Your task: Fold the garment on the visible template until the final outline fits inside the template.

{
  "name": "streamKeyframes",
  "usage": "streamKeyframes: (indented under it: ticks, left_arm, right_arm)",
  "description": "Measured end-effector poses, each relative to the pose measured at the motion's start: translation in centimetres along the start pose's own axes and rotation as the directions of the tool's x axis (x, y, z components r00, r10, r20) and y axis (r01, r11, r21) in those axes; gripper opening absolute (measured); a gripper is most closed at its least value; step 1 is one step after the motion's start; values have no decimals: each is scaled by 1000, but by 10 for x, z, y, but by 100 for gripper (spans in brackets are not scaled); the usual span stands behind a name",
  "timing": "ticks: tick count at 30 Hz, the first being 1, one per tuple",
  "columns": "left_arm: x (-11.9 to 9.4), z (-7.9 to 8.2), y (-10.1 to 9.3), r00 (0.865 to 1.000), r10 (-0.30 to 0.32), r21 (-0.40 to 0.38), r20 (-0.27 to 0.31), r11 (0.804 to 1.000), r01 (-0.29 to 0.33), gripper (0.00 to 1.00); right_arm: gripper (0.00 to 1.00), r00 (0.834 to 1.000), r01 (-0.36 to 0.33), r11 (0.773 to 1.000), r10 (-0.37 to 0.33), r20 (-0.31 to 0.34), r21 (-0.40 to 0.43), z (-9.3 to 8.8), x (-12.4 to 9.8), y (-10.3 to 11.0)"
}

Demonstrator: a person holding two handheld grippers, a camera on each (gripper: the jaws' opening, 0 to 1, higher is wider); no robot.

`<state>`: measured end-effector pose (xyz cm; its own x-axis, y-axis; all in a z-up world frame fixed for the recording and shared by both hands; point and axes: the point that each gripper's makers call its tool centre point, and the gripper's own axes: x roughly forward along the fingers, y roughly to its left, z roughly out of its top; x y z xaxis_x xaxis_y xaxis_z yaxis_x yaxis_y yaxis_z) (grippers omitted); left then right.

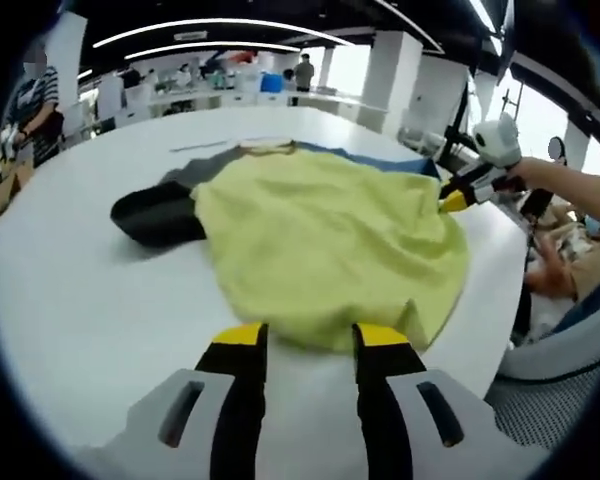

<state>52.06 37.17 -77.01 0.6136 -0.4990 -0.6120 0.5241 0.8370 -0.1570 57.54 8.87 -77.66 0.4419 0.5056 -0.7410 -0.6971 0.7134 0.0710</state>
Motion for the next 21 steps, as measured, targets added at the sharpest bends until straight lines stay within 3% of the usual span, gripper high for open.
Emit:
streamKeyframes:
  ticks: [10, 21]
  left_arm:
    - [7, 1, 1, 998, 59, -42, -2, 997, -59, 26]
    - [7, -9, -12, 999, 19, -124, -40, 992, -23, 8]
  right_arm:
    - [11, 1000, 22, 1000, -22, 4, 12, -3, -2, -4]
    - [5, 1000, 5, 999, -4, -24, 34, -8, 2, 0]
